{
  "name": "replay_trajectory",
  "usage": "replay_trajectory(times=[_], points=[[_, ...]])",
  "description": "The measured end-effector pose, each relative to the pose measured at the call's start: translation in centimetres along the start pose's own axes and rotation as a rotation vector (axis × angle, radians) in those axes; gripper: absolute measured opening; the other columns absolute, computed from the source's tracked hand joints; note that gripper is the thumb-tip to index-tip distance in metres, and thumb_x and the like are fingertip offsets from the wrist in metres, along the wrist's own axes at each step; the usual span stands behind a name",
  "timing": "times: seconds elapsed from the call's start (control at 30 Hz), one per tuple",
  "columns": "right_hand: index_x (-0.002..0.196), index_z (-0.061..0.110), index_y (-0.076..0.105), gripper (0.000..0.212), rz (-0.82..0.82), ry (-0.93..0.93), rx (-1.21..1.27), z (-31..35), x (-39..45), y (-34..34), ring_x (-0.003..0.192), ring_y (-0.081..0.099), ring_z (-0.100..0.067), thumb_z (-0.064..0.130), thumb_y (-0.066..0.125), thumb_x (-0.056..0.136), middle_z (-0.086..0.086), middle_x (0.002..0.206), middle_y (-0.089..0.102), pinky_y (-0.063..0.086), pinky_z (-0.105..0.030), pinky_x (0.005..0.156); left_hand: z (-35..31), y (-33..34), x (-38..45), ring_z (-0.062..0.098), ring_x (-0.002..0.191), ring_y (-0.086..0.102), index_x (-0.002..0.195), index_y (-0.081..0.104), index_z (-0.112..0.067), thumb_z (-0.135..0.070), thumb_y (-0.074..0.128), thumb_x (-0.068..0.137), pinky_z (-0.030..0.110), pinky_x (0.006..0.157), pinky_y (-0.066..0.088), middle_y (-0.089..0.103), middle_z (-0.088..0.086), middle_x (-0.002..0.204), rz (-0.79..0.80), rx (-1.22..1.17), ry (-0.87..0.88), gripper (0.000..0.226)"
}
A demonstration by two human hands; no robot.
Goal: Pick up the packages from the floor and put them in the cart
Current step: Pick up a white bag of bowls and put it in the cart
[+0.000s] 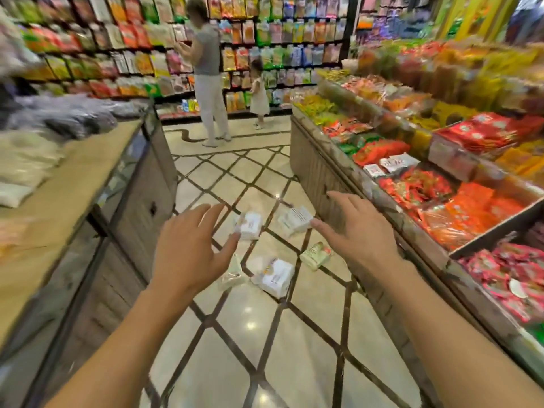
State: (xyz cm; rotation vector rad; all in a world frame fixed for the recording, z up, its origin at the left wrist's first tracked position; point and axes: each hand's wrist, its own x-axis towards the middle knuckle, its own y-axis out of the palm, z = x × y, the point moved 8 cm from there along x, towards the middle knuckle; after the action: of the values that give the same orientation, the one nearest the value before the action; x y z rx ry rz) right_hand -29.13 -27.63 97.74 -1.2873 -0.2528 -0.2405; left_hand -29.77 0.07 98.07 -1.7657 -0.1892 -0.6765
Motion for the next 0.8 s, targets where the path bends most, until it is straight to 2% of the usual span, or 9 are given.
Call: replay_trajectory(times=[0.23,0.43,0.63,0.8], points=[[0.156,0.03,0.043,0.074,0.114,-0.018,-0.036,0.6,13.1,10.5,0.137,0.051,-0.026,0.072,0.048,0.095,0.001,0.151,0.054,0.05,-0.045,0.1,8.6,11.3,7.6,0.036,0.106,0.069,0.132,0.067,-0.009,-0.052,0.061,0.089,0.049,0.091,0.053,0.073,0.012,0.119,0.107,0.047,-0.043,0.061],[0.155,0.029,0.045,0.073,0.194,0.055,-0.065,-0.9,23.4,20.5,0.135,0.053,-0.029,0.07,0.052,0.095,0.001,0.148,0.057,0.051,-0.046,0.099,15.9,23.9,14.9,0.037,0.108,0.068,0.131,0.068,-0.009,-0.057,0.051,0.088,0.048,0.092,0.048,0.072,0.013,0.122,0.263,0.022,-0.076,0.066],[0.155,0.029,0.046,0.074,0.252,0.105,-0.082,-3.4,30.8,29.5,0.134,0.055,-0.028,0.073,0.05,0.095,0.003,0.15,0.055,0.054,-0.046,0.097,21.2,34.6,20.8,0.039,0.105,0.069,0.129,0.068,-0.007,-0.054,0.057,0.087,0.05,0.09,0.049,0.073,0.015,0.119,0.393,0.015,-0.082,0.064],[0.153,0.027,0.05,0.075,0.309,0.138,-0.084,-6.8,34.8,37.6,0.132,0.057,-0.029,0.074,0.048,0.094,0.001,0.148,0.058,0.054,-0.048,0.096,23.6,44.4,22.5,0.039,0.103,0.07,0.125,0.071,-0.008,-0.058,0.047,0.085,0.05,0.09,0.05,0.074,0.015,0.115,0.512,0.033,-0.099,0.069]])
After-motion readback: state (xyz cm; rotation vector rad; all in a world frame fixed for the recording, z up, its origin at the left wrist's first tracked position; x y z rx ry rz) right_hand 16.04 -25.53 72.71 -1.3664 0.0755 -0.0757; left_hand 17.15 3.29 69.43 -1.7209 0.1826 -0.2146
